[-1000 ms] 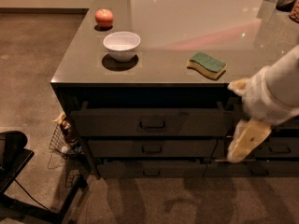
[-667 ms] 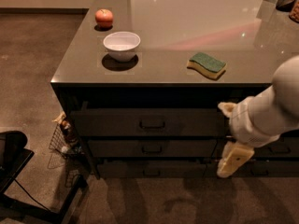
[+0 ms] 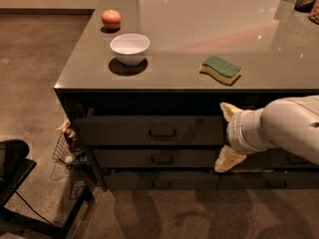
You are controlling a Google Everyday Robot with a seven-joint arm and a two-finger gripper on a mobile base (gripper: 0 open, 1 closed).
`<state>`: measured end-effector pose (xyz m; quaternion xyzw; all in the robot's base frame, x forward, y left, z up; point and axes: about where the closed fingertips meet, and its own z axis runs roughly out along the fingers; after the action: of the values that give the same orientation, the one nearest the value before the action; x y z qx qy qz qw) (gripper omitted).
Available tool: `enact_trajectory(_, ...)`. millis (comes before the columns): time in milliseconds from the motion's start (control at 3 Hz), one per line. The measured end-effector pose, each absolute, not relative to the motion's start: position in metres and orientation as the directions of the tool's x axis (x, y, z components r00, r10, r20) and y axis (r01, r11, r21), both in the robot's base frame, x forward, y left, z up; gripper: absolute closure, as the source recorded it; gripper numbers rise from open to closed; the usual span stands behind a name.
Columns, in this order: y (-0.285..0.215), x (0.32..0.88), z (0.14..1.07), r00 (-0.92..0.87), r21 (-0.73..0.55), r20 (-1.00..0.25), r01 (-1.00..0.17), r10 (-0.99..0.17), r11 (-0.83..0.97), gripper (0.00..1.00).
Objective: Open top drawer
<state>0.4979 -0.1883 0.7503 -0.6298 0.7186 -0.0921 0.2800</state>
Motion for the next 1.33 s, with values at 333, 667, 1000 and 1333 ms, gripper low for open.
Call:
enact_trajectory(333,-0.186,0.504,0.758,-0.043,-0.511,-0.298,-0.836,-0.953,0.198,0.00)
enact_trajectory(667,-0.170,0.505,0.740,-0.026,-0.486,-0.269,-0.859,-0.963,0.159,0.00)
enact_trajectory(1000,-0.158,0.515,0.713,-0.018,-0.452,-0.211,-0.885,-0.977,0.114,0.00)
enact_trajectory(1333,-0.154,0.534,0.696,0.001,-0.435,-0.142,-0.898,-0.990,0.061,0.00)
